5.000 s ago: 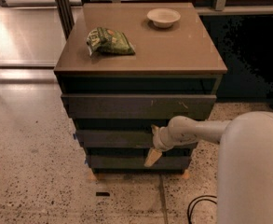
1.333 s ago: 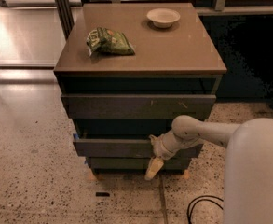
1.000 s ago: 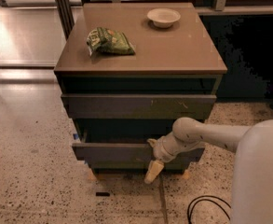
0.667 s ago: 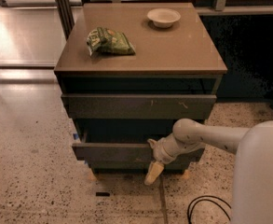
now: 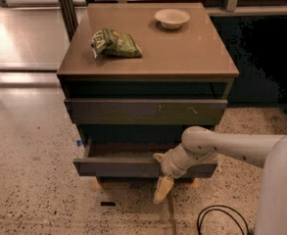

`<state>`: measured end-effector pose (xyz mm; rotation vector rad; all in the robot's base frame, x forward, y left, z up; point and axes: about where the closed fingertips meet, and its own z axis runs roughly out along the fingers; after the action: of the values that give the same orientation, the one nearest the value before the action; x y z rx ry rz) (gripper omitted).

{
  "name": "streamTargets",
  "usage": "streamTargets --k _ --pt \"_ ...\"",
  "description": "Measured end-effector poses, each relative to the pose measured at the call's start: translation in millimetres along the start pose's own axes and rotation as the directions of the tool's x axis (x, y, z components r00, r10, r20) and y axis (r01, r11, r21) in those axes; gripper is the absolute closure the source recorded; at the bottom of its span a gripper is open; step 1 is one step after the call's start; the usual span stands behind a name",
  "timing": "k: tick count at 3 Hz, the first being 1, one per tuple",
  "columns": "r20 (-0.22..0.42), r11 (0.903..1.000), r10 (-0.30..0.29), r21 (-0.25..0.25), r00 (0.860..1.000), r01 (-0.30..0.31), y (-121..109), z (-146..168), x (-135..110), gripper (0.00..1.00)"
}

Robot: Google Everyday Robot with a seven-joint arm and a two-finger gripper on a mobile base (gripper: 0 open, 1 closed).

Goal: Open middle drawer

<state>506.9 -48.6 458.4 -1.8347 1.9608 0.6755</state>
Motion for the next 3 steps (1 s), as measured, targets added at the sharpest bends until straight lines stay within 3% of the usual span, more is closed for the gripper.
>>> streamTargets --k 2,3 --pt "-0.006 0.9994 0.019 -0.027 1.0 -0.02 -12 17 14 0.0" --pt "0.008 0.9975 0.043 -0.057 0.999 -0.043 2 21 19 0.0"
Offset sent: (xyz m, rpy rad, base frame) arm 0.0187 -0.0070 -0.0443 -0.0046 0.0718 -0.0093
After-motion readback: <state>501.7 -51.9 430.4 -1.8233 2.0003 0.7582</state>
